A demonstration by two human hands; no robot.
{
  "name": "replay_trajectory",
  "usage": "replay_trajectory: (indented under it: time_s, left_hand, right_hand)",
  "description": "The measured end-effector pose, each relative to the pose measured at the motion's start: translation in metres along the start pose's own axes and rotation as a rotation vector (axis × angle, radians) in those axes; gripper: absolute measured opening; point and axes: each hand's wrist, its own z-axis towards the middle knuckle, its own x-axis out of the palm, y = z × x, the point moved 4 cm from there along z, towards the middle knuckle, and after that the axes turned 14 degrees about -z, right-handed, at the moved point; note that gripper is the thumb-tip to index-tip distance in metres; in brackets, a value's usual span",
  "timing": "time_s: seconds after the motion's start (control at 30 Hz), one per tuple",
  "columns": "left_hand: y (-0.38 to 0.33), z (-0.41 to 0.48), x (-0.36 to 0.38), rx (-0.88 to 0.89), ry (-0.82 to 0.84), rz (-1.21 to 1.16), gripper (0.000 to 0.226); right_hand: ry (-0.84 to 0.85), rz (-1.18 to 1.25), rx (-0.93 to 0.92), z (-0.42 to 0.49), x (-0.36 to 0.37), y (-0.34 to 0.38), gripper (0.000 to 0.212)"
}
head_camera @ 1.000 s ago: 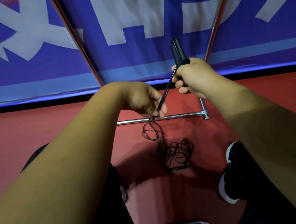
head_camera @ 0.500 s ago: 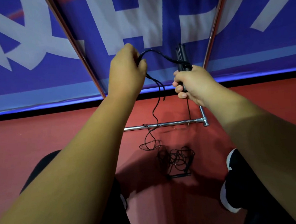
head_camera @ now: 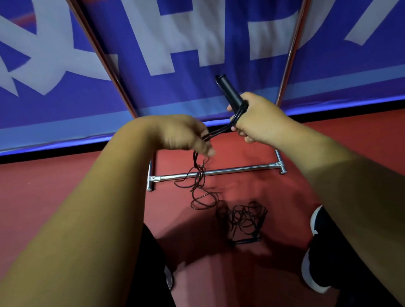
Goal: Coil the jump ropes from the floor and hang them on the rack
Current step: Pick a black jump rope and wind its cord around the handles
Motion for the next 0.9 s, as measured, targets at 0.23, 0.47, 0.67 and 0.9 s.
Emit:
replay_trajectory:
  time_s: [0.23,0.47,0.67,0.9]
  left_hand:
    - [-0.021,0.008,0.016,0.102,-0.108,-0.614,0.055]
    - [-0.025,0.029,0.027,0.164,-0.298,-0.982,0.051]
    - [-0.027,0.031,0.023,0.251,-0.339,-1.162,0.035]
    - [-0.023,0.032,0.021,0.200,-0.415,-1.257,0.026]
  right_hand:
    - [-0.053,-0.311,-0.099,-0.005,-0.005,0.004,0.016]
    - [0.057,-0.272,-0.122,-0.014,0.002,0.016,0.028]
    - [0.174,-0.066,-0.107,-0.018,0.003,0.022,0.033]
    - [0.276,0.084,-0.109,-0.014,0.006,0.019,0.056]
